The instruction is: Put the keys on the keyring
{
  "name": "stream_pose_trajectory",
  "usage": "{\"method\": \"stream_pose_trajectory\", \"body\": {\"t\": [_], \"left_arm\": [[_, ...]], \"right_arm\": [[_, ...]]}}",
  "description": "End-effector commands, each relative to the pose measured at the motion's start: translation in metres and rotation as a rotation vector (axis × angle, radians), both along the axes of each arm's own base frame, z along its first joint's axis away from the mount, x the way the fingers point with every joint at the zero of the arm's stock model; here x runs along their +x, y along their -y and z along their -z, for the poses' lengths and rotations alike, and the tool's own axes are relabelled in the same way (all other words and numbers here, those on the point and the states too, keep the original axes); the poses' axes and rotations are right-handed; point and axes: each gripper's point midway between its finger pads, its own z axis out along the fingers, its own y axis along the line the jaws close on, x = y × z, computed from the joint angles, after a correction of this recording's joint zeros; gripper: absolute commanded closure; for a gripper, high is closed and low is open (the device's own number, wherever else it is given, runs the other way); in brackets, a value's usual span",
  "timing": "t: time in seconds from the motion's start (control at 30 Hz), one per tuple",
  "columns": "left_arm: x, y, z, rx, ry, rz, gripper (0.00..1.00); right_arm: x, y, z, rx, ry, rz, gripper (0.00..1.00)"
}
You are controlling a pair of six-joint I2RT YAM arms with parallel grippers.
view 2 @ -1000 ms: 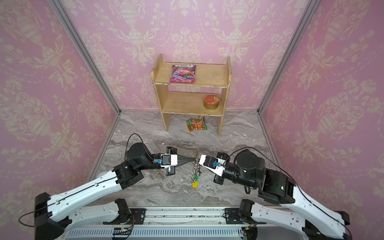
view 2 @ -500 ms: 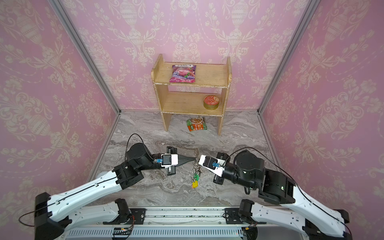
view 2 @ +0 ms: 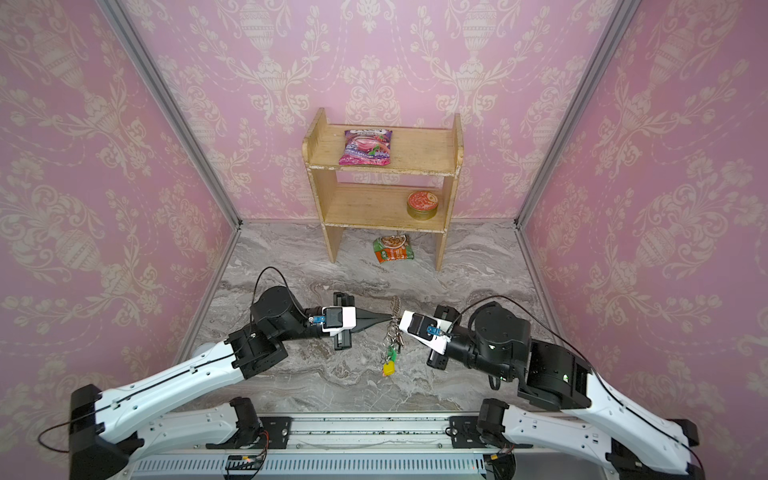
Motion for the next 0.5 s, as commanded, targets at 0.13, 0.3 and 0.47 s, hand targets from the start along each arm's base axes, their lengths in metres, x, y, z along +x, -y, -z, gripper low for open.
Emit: {"method": "stream_pose_trajectory", "body": {"t": [0.13, 0.3, 0.47], "left_arm": [[0.0118, -0.0045, -0.0227, -0.074, 0.002, -0.057, 1.0], [0.013, -0.0049, -0.0257, -0.086, -0.002, -0.059, 1.0], [0.0147, -0.0048, -0.0283, -0.095, -0.007, -0.065, 1.0]], "right_arm": [[-0.0072, -0.0042, -0.0037, 0.041, -0.002, -0.035, 1.0], [-0.007, -0.004, -0.0009, 0.036, -0.001, -0.034, 1.0], [-0.0068, -0.0051, 0.0048, 0.018, -0.004, -0.036, 1.0]]}}
